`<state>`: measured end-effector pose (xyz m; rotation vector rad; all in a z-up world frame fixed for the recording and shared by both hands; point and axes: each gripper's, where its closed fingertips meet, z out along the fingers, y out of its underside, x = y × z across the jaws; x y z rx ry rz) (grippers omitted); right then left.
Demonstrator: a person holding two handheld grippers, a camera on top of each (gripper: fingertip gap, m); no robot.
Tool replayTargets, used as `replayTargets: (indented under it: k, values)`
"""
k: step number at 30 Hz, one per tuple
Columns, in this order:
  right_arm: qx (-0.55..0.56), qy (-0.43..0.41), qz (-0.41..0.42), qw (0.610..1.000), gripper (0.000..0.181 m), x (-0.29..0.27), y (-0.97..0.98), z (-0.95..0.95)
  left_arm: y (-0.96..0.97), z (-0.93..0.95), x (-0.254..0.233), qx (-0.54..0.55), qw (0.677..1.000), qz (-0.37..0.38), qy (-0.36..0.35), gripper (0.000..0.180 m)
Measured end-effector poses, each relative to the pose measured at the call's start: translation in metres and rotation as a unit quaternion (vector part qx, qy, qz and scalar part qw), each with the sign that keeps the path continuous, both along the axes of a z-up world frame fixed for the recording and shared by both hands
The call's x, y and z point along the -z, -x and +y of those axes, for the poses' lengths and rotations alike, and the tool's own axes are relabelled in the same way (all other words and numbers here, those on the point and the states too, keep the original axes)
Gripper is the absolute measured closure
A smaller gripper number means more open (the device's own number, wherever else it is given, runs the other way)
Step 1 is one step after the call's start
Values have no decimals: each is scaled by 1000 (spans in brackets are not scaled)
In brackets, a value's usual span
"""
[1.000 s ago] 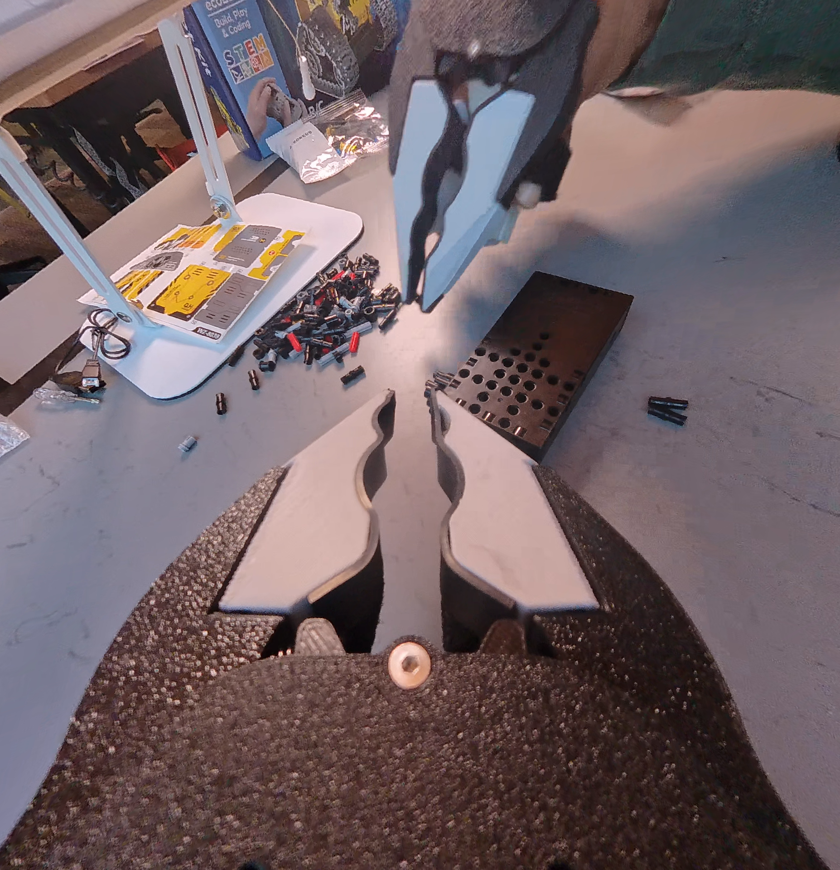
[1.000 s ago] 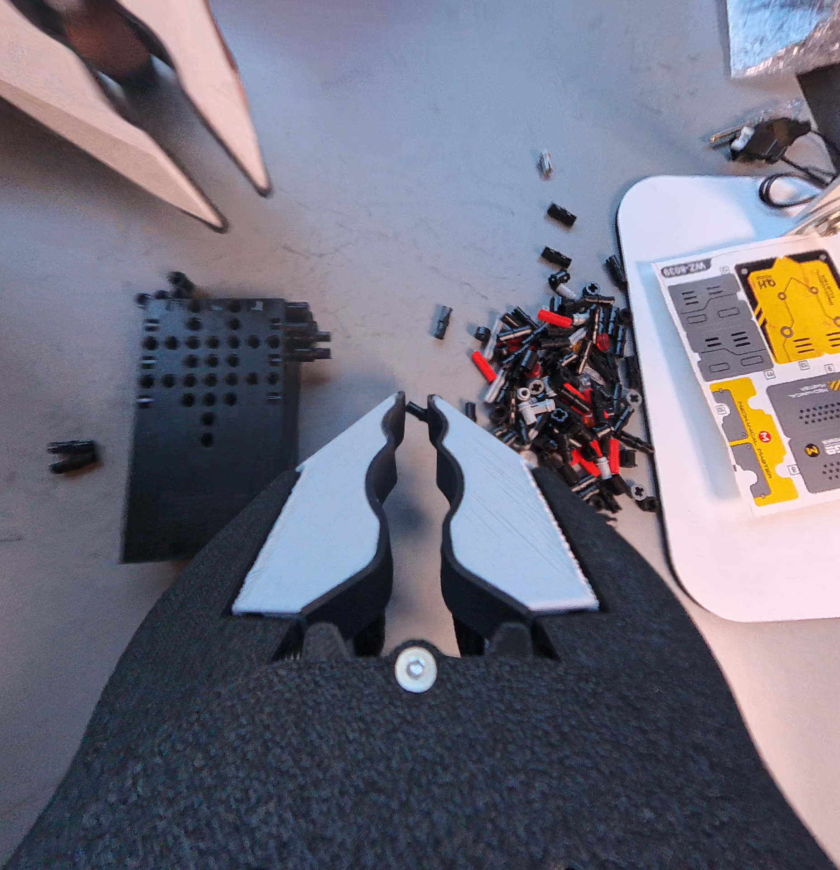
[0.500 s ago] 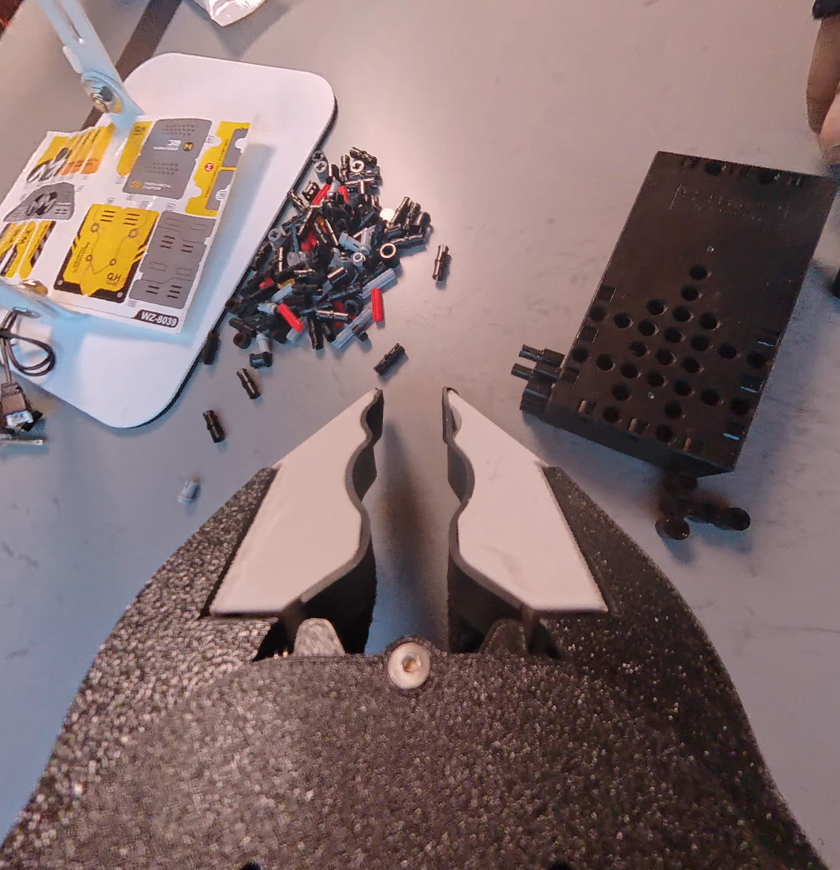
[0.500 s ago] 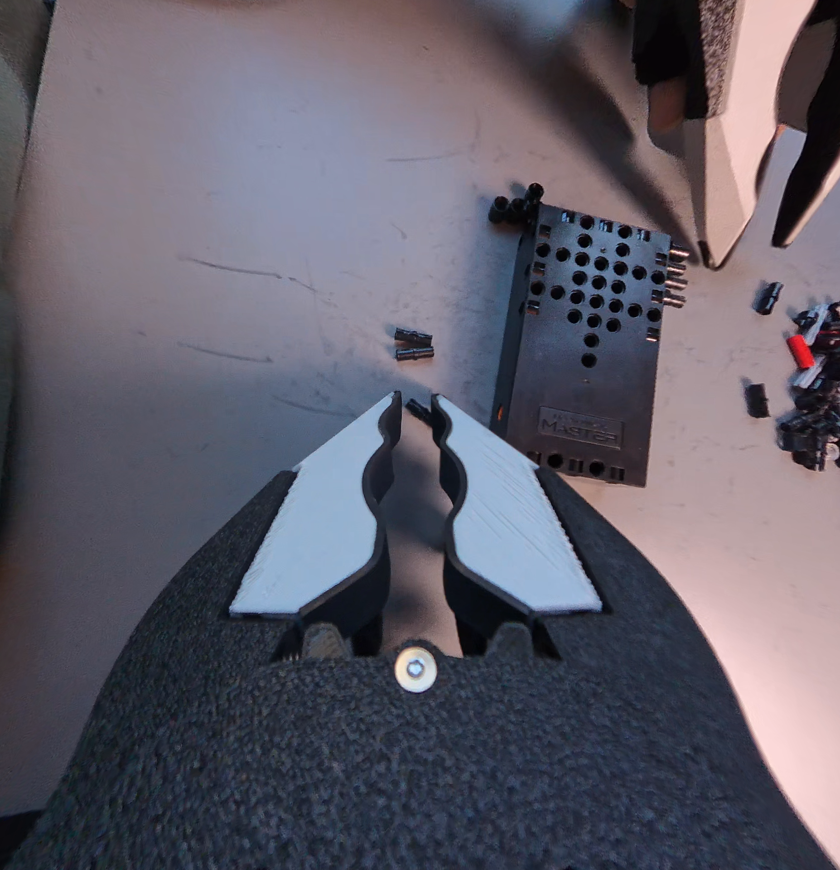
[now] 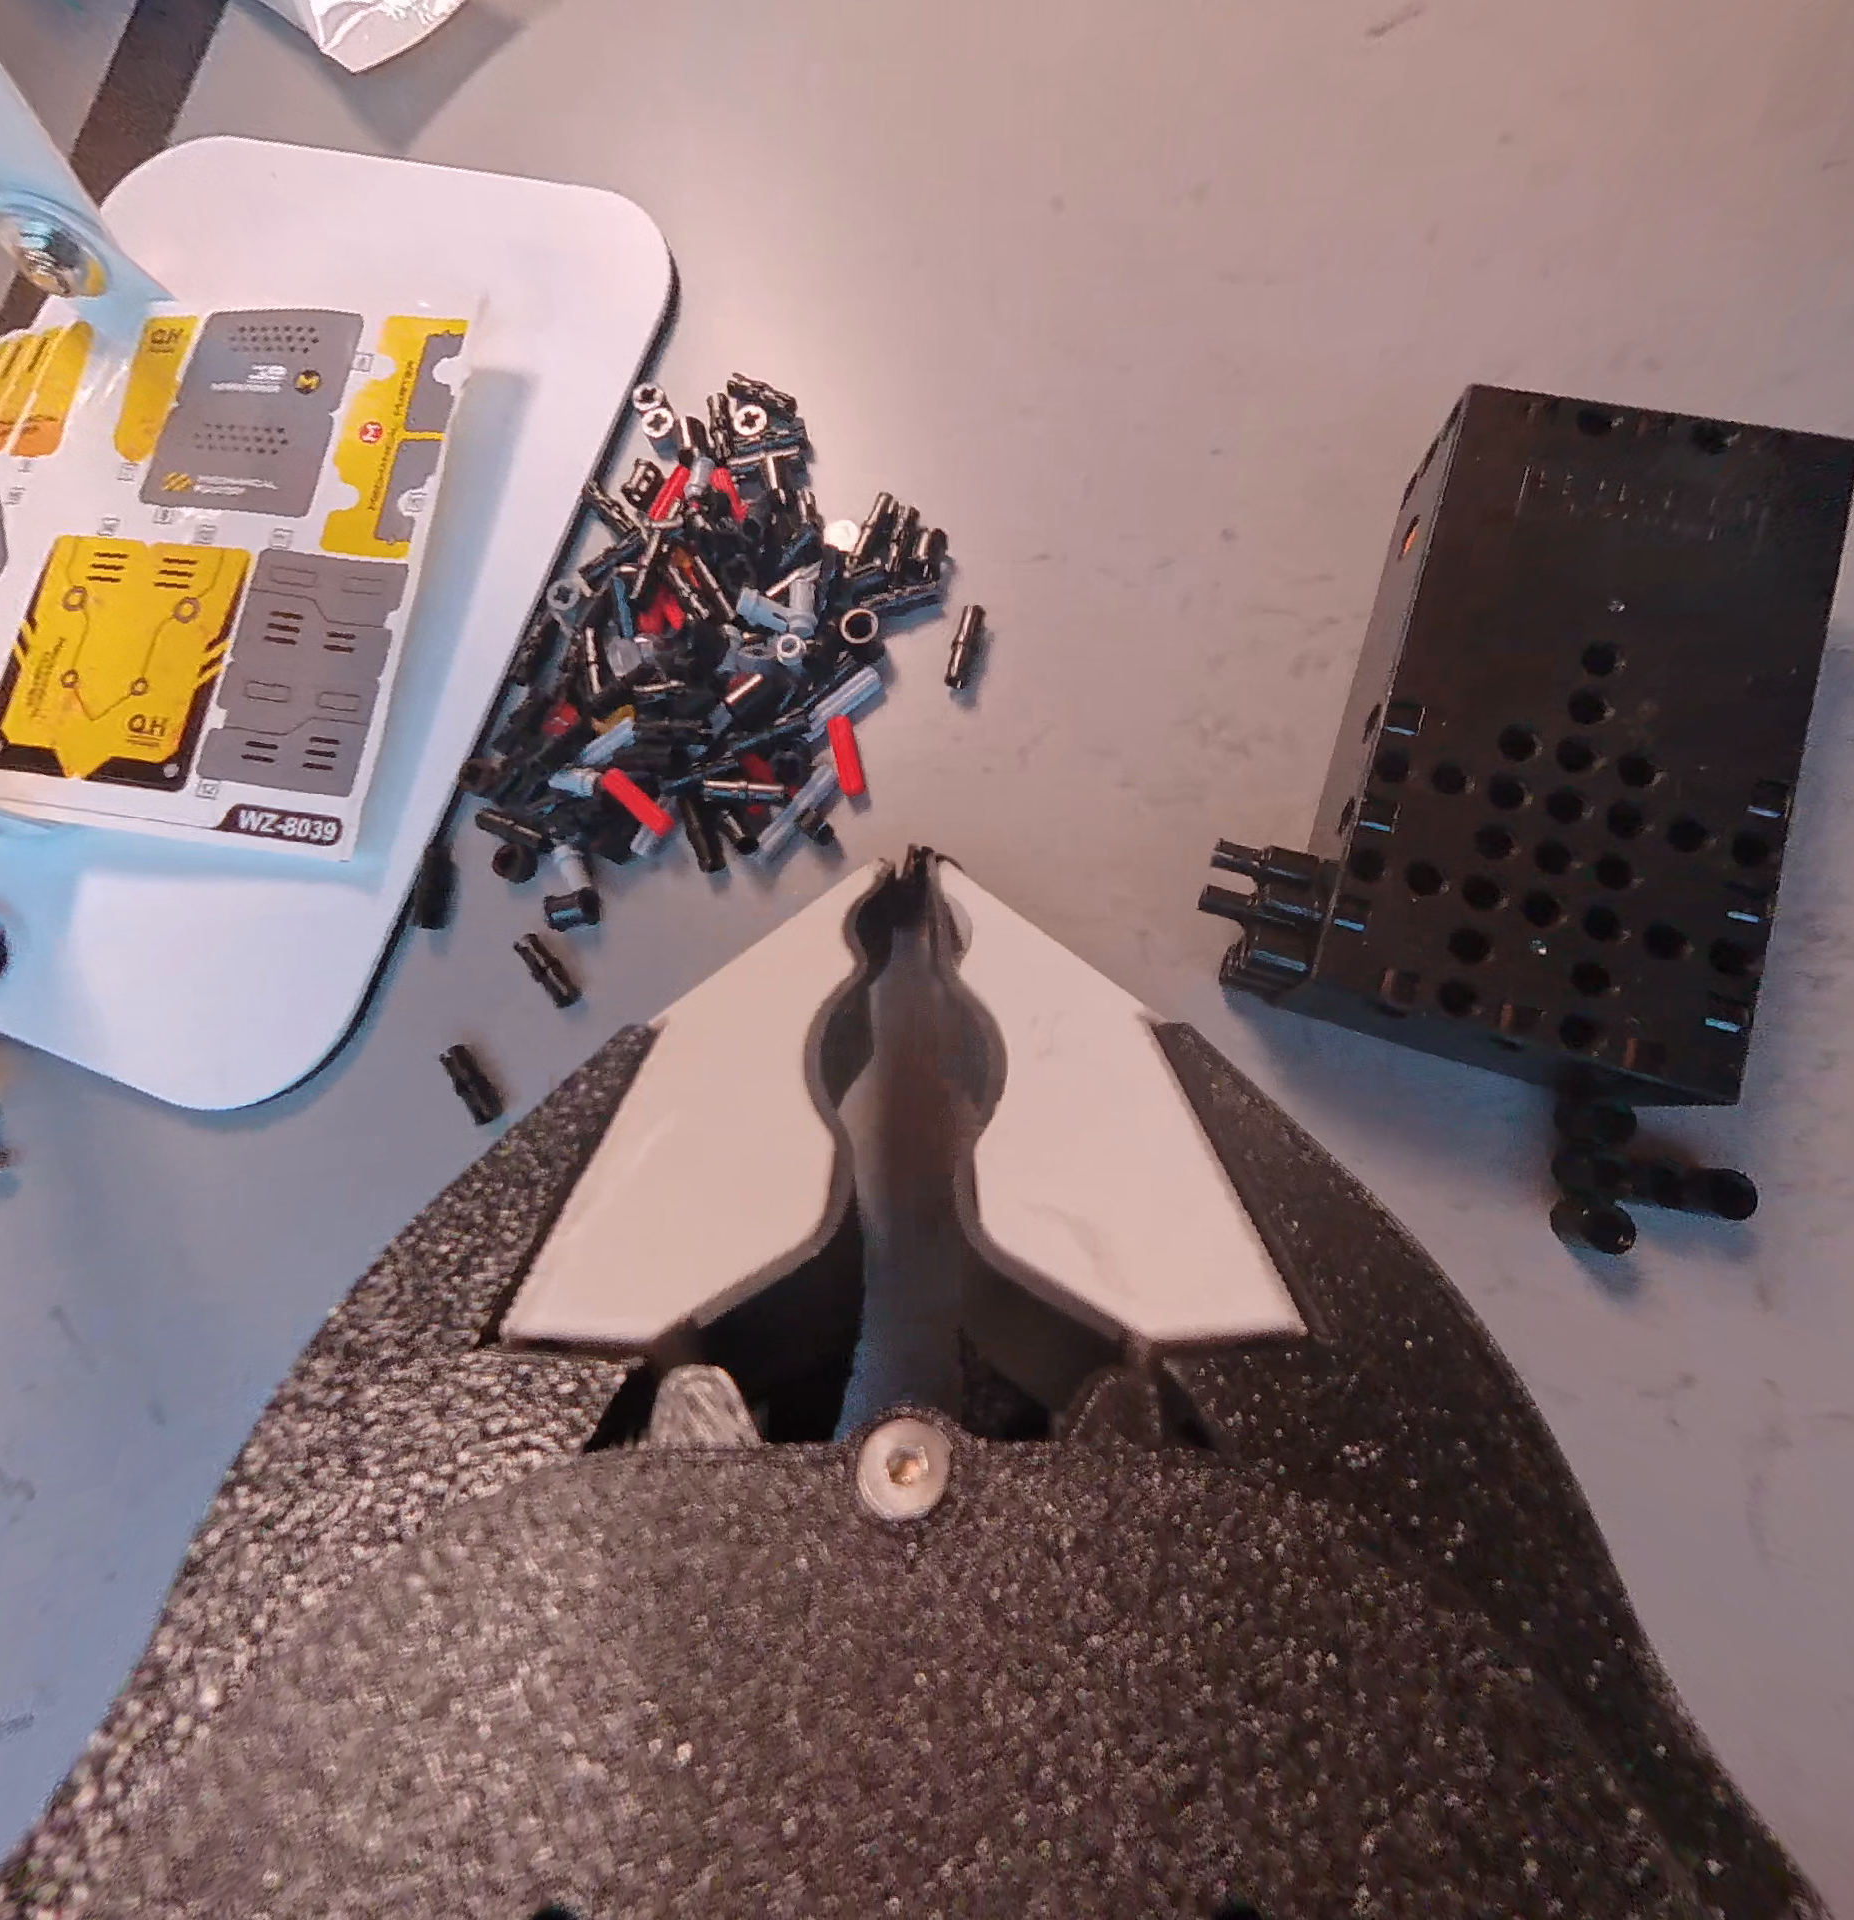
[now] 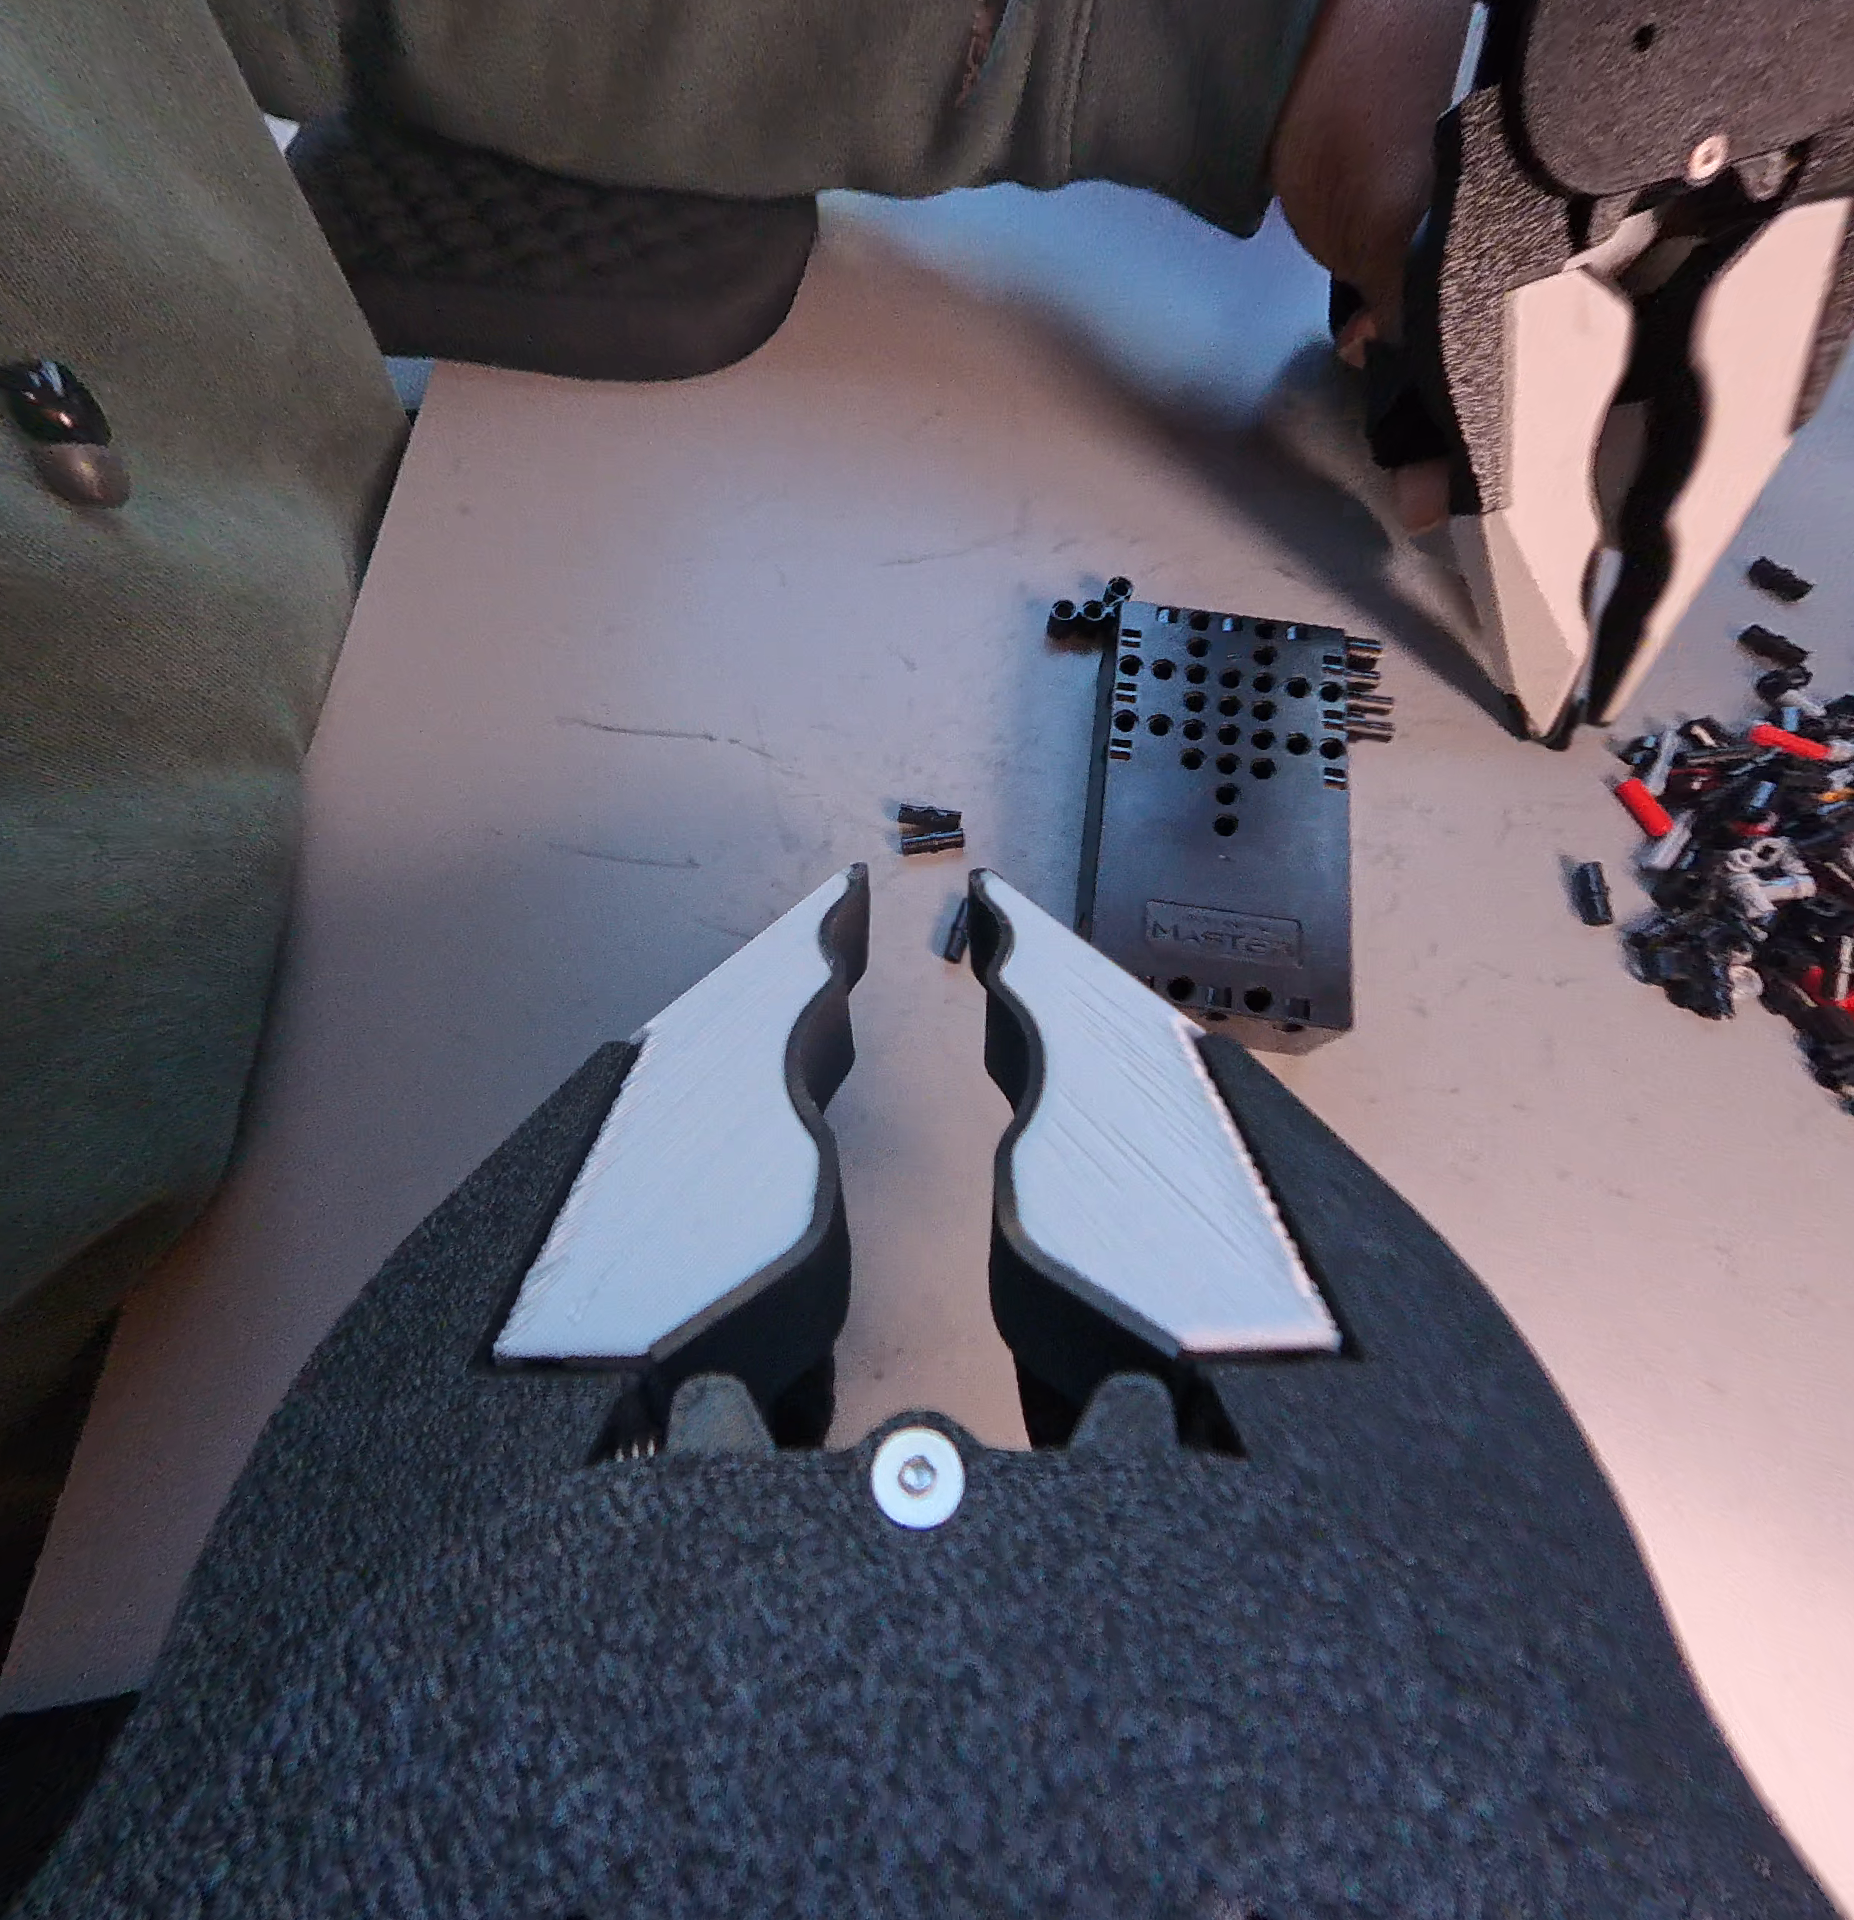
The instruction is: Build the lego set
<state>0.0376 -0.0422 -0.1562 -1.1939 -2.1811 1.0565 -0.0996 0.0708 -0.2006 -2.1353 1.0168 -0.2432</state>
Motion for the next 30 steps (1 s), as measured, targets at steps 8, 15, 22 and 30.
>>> replayTargets:
  k: [8, 15, 22, 30]
  values:
    - [156, -6, 86, 984, 173, -26, 22, 77, -44, -33, -56, 28, 994, -96, -35, 175]
    - [167, -72, 21, 983, 170, 16, 74, 130, -118, -107, -35, 109, 991, -78, -2, 175]
    - [125, -93, -28, 987, 168, 38, 101, 133, -126, -125, -11, 130, 991, -40, 18, 170]
    - [103, -92, -74, 988, 178, 44, 102, 132, -105, -105, -39, 72, 990, -113, -33, 165]
